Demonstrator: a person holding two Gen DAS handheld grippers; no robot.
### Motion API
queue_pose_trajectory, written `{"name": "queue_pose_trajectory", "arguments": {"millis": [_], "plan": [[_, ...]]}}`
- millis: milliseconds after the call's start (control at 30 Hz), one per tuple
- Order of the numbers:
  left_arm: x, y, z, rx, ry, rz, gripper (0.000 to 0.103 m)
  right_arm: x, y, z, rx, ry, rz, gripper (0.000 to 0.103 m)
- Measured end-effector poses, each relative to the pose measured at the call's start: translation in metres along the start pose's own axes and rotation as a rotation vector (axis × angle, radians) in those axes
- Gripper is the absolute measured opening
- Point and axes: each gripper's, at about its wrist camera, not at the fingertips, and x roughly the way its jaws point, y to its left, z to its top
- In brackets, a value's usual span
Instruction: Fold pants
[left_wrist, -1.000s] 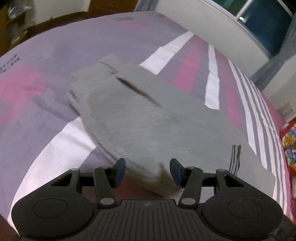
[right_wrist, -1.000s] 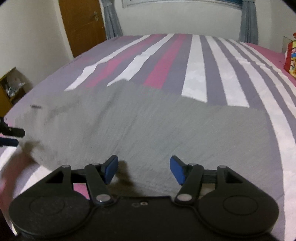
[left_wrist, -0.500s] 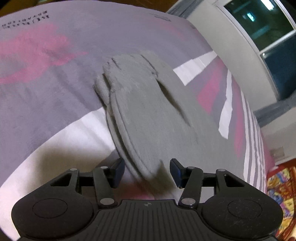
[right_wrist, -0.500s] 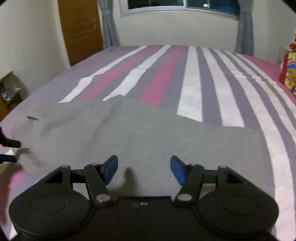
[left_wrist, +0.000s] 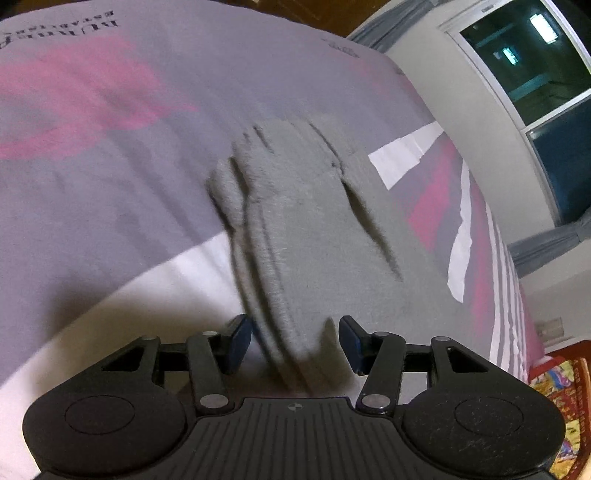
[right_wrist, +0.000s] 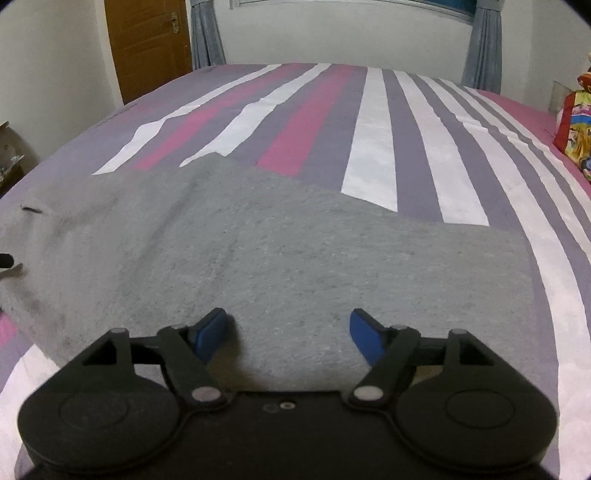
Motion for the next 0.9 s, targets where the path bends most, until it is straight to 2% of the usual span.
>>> {"name": "queue_pose_trajectory", "arguments": {"millis": [100, 233, 300, 333, 467, 500, 533, 633, 733, 833, 900], "plan": [[0.008, 0.008, 0.007, -0.018, 0.026, -0.029, 0.053, 0.002, 0.000, -0.001, 0.001, -0.001, 0.001, 0.076], [0.025, 0.019, 0.013, -0.138, 0.015, -0.131, 0.053, 0.003, 0.000, -0.002, 0.000, -0.003, -0.003, 0.078], [0.035, 0.017, 0.014, -0.159, 0.005, -0.162, 0.039, 0.002, 0.000, -0.003, 0.002, -0.006, -0.001, 0.078], [0.040, 0.016, 0.014, -0.165, 0.003, -0.155, 0.030, 0.003, 0.000, -0.003, 0.001, -0.008, 0.001, 0.078], [0.049, 0.014, 0.013, -0.240, -0.024, -0.180, 0.021, 0.001, 0.001, -0.001, -0.008, -0.002, -0.002, 0.077], [0.047, 0.009, 0.012, -0.234, -0.034, -0.176, 0.020, -0.001, 0.002, 0.001, -0.012, 0.000, -0.003, 0.073], [0.041, 0.005, 0.011, -0.213, -0.051, -0.171, 0.018, -0.003, 0.002, 0.004, -0.016, -0.004, 0.002, 0.068], [0.024, -0.022, 0.012, -0.086, -0.118, -0.171, 0.017, -0.009, 0.002, 0.012, -0.007, -0.047, 0.011, 0.067], [0.011, -0.055, 0.019, 0.046, -0.162, -0.172, 0.017, 0.012, 0.008, 0.002, -0.052, 0.028, 0.008, 0.069], [0.001, -0.097, 0.016, 0.244, -0.207, -0.158, 0.017, 0.012, 0.010, 0.004, -0.064, 0.034, 0.001, 0.070], [-0.003, -0.122, 0.014, 0.331, -0.211, -0.172, 0.017, 0.010, 0.008, 0.005, -0.054, 0.037, 0.013, 0.070]]}}
